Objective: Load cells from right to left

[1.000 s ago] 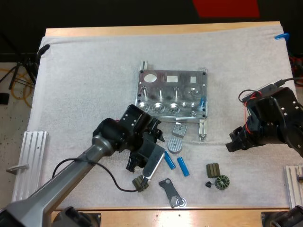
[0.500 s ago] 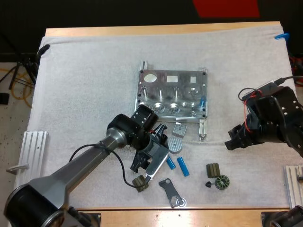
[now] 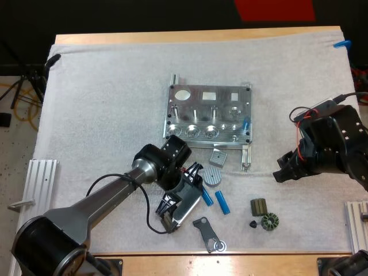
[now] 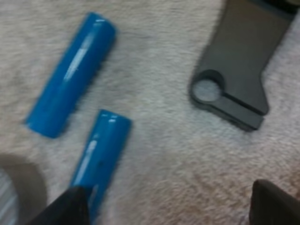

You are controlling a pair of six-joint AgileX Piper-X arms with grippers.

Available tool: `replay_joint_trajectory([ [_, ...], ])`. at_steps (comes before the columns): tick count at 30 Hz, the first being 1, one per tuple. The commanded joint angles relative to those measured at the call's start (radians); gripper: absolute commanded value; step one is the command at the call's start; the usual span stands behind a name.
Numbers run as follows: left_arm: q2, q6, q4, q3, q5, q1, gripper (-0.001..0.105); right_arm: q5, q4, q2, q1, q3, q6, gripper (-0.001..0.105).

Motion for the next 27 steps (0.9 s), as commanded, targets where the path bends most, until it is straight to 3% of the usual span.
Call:
replay_joint_trajectory([
  [1,0.0,0.021,-0.024,0.013,0.014,-0.004,0.068,-0.005,-0.013,-0.006,-0.007,-0.001,0.001,0.049],
  [12,0.0,0.021,-0.211,0.046,0.014,-0.004,0.068,-0.005,-0.017,-0.006,-0.007,-0.001,0.005,0.049],
  [27,0.063,0.021,-0.248,0.046,0.014,-0.004,0.068,-0.005,-0.022,-0.006,-0.007,-0.001,0.006,0.049],
])
